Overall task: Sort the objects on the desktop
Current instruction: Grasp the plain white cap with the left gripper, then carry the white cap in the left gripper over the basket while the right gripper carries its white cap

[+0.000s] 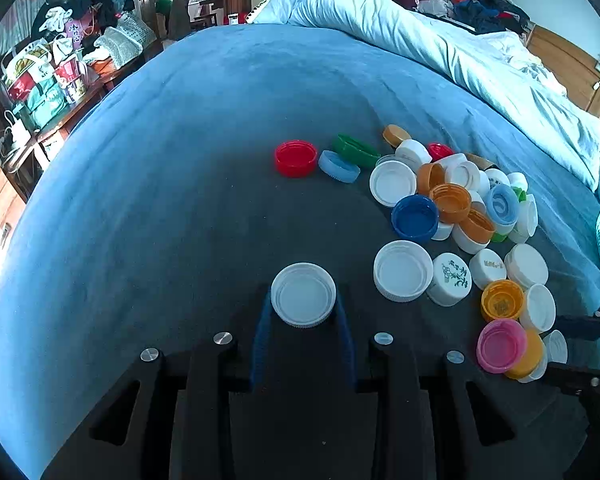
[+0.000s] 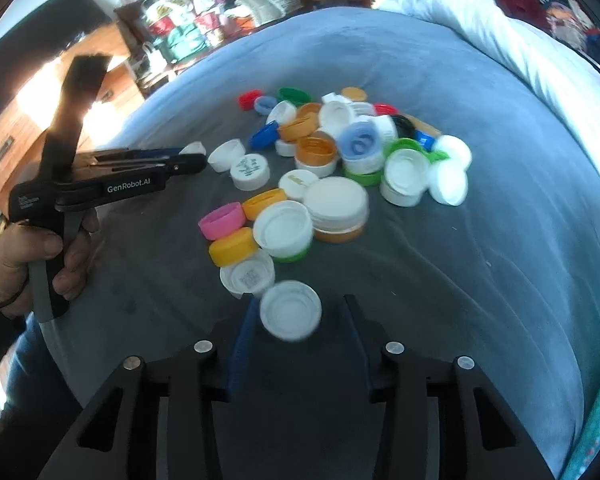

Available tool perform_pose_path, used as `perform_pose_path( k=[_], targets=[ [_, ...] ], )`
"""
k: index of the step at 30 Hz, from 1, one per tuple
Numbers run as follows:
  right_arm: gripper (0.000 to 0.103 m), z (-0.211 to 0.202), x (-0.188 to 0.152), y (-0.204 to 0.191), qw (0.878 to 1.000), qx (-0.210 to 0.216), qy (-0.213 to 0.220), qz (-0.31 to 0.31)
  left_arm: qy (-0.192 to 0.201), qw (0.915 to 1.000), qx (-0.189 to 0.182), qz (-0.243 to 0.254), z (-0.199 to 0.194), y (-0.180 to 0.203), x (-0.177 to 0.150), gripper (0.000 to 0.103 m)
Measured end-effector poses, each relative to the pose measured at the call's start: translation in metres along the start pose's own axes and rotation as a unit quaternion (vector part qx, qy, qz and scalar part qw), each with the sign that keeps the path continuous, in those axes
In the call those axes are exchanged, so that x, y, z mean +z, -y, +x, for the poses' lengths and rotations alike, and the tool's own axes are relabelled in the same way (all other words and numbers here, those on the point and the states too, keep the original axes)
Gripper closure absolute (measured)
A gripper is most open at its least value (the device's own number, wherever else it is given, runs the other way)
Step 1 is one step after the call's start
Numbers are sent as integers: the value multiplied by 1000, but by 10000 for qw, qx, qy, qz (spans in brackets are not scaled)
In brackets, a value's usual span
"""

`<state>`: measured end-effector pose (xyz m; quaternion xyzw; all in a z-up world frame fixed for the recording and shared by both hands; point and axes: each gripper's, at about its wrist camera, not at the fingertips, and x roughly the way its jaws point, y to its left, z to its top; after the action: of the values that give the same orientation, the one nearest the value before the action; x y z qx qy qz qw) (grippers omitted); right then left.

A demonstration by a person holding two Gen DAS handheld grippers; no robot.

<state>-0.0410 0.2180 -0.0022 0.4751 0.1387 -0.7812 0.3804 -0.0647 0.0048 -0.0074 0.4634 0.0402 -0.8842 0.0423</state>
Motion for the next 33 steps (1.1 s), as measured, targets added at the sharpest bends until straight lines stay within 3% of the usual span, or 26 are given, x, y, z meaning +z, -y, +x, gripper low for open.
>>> perform_pose_path(
  k=[4,6,11,16,24,33],
  targets=[
    [59,2,2,-1,10000,-44,-35,-42,-9,10000,2,-22,1,0,1,76],
    [71,0,0,-3,9994,-312,-21,-155,-15,10000,50,-11,1,1,1,76],
    [72,-26,-3,-8,9993,-320,197,-84,-65,9996,284,-58,-16,13,1,77],
    [71,-79,0,-12,9964,-478,694,-30,221,9988,440,43,-59,41,5,77],
    [71,-149,1,-4,9892,-700,1279,142,747,9962,274,357,-125,91,18,77],
    [71,-206,-15,15,9788,-973,1755,400,973,9916,16,856,-154,150,26,77]
  ],
)
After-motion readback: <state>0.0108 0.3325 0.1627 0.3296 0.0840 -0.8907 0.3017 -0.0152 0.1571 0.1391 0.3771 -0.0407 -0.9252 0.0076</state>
